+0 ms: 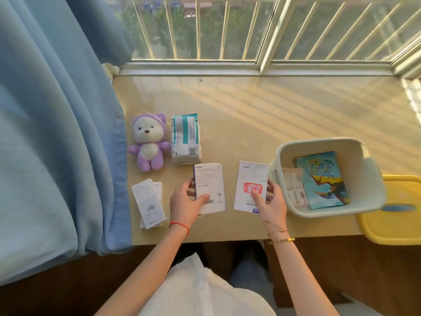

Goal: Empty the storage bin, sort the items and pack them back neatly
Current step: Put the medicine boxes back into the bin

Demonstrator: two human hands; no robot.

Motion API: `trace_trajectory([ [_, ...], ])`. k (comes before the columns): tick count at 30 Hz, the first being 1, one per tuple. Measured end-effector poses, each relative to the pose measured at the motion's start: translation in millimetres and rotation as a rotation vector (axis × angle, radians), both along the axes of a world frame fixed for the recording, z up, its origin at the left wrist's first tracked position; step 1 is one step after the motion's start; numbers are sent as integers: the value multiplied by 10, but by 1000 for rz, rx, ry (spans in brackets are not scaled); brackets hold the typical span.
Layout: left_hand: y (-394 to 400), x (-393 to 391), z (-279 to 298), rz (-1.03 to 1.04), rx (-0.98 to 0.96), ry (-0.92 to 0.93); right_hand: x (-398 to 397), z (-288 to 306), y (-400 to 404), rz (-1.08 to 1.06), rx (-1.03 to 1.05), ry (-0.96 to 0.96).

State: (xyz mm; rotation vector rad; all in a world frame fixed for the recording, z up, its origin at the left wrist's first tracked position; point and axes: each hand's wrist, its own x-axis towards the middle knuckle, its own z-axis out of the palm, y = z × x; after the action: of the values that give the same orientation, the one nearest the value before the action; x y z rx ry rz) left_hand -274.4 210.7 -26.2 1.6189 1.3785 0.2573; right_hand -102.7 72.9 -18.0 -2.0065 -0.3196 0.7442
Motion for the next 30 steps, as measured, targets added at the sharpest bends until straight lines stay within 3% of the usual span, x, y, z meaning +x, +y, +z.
trace_trajectory([
  [6,-491,872,363,-42,-89,-136,856,300,-553,-35,-5,-87],
  [13,-1084,2149,314,-44,-119,-150,2113,75,-1073,-14,-91,-122],
  [22,-1230,3194,-302,-4,-35,70,3061,-543,-908,134,-185,-95],
  [30,-1340,3427,-1005,53,-106,237,3236,-1235,-867,201,-290,-47],
])
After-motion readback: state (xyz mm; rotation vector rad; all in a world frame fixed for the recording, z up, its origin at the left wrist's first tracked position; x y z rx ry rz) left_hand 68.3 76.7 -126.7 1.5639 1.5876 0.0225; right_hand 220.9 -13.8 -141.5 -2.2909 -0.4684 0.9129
